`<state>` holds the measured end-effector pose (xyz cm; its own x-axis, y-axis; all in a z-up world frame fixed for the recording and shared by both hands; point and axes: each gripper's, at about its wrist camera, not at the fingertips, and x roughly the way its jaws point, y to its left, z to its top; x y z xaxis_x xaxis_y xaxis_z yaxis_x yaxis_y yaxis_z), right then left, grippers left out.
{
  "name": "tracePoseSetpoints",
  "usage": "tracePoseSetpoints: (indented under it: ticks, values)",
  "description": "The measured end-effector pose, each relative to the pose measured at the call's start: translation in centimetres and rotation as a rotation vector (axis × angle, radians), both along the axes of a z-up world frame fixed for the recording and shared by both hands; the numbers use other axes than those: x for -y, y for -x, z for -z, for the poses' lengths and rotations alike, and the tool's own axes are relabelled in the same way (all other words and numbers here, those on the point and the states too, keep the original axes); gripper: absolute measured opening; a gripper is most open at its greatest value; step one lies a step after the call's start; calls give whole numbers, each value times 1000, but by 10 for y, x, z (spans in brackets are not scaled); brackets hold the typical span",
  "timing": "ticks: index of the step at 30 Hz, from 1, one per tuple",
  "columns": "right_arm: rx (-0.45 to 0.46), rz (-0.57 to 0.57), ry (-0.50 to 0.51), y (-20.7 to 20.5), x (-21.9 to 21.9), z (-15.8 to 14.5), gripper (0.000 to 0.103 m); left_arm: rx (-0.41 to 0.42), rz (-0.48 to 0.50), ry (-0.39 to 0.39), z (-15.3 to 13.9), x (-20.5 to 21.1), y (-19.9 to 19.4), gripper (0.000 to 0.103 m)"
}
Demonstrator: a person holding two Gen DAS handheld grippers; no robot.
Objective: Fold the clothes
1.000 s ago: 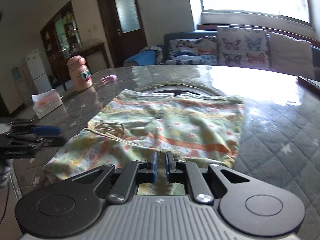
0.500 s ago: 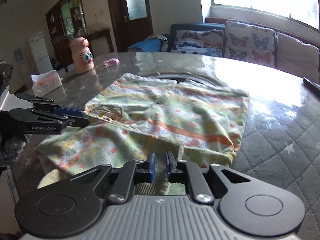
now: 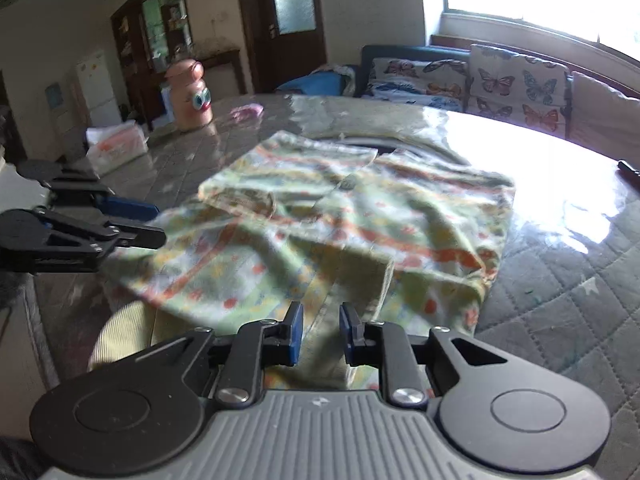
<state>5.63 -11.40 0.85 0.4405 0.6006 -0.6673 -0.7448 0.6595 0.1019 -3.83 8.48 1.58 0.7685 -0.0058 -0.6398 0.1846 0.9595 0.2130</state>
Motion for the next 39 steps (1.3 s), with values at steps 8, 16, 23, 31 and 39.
tracePoseSetpoints:
  ticks: [8, 16, 23, 31, 39]
  values:
    - [9, -28, 3, 10, 8, 0, 26, 14, 170, -131, 9, 28, 38, 49]
    - [24, -47, 1, 17, 15, -10, 31, 66, 305, -255, 24, 55, 45, 48]
    - [43, -33, 19, 23, 31, -19, 32, 66, 343, -299, 25, 51, 46, 49]
    - [34, -32, 39, 30, 40, -16, 43, 64, 415, -326, 31, 57, 53, 54]
    - [57, -33, 61, 37, 48, -20, 48, 83, 494, -255, 33, 73, 39, 35]
